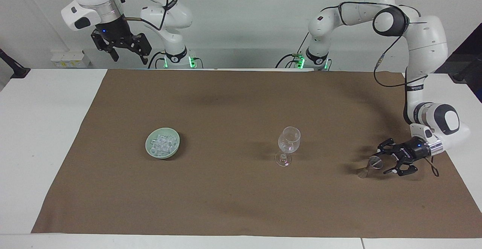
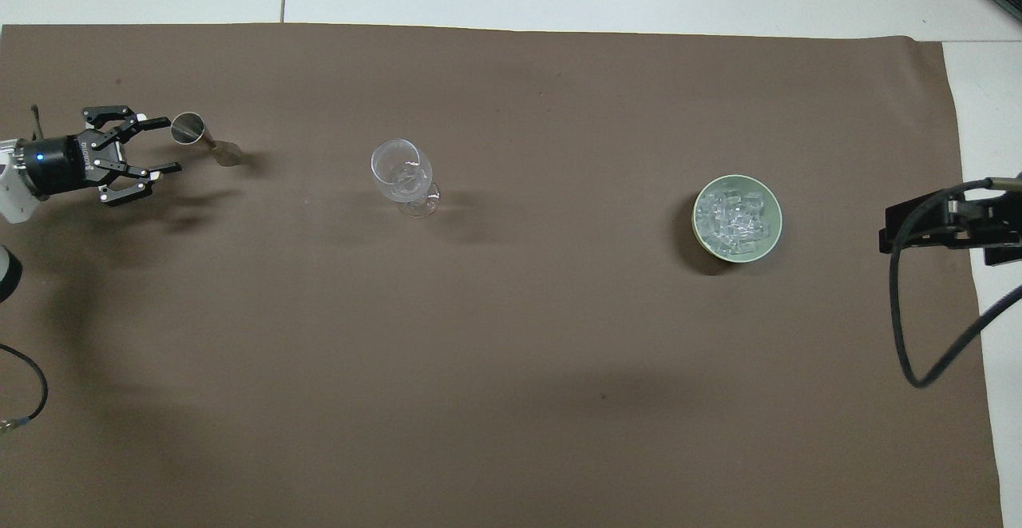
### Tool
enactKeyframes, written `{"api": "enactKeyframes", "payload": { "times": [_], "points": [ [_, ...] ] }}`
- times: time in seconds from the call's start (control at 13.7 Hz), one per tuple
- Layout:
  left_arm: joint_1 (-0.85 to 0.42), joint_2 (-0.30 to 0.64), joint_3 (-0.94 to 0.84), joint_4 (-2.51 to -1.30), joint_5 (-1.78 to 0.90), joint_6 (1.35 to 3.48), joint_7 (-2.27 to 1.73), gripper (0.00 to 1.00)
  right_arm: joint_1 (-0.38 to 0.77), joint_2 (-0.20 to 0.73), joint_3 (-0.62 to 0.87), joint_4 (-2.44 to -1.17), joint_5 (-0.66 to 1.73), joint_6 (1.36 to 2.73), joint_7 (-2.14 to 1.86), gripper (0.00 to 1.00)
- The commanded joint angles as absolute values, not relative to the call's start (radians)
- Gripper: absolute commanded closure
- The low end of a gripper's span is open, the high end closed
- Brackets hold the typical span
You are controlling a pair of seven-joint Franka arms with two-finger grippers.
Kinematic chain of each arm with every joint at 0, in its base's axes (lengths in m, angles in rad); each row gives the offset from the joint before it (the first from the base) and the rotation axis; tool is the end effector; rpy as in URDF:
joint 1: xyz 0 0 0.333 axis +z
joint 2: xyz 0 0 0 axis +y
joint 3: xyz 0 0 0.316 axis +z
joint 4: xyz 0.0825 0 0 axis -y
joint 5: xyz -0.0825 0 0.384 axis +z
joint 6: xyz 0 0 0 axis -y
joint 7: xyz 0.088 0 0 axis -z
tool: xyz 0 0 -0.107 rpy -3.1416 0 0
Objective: Pour wine and add ice with both arms
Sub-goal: 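Lower the metal cup onto the table and open the left gripper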
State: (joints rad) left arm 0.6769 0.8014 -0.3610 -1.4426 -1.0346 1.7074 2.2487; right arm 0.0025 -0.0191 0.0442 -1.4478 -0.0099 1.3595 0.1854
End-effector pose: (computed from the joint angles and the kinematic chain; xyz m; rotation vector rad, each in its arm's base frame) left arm 0.6707 0.1882 0.2641 1.5415 -1.3345 1.2614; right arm 0.5248 0.0236 0.6737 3.1136 -0.2191 -0.1054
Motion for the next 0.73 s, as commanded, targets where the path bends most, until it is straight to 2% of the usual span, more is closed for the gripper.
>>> {"api": "enactKeyframes", "payload": {
  "times": [0.0,0.51,0.66],
  "points": [
    [0.66,0.68,-0.334,-1.47,-0.913,1.687,2.128,0.28,-0.009,-0.038,0.044,-1.468,0.015,1.35,0.175,0.0],
    [0.56,0.444,-0.334,-1.473,-0.68,1.658,1.625,0.28,-0.015,-0.037,0.034,-1.468,0.015,1.361,0.152,0.0],
    [0.526,0.372,-0.334,-1.473,-0.561,1.663,1.463,0.28,-0.017,-0.037,0.031,-1.476,0.014,1.409,0.137,0.0]
  ]
}}
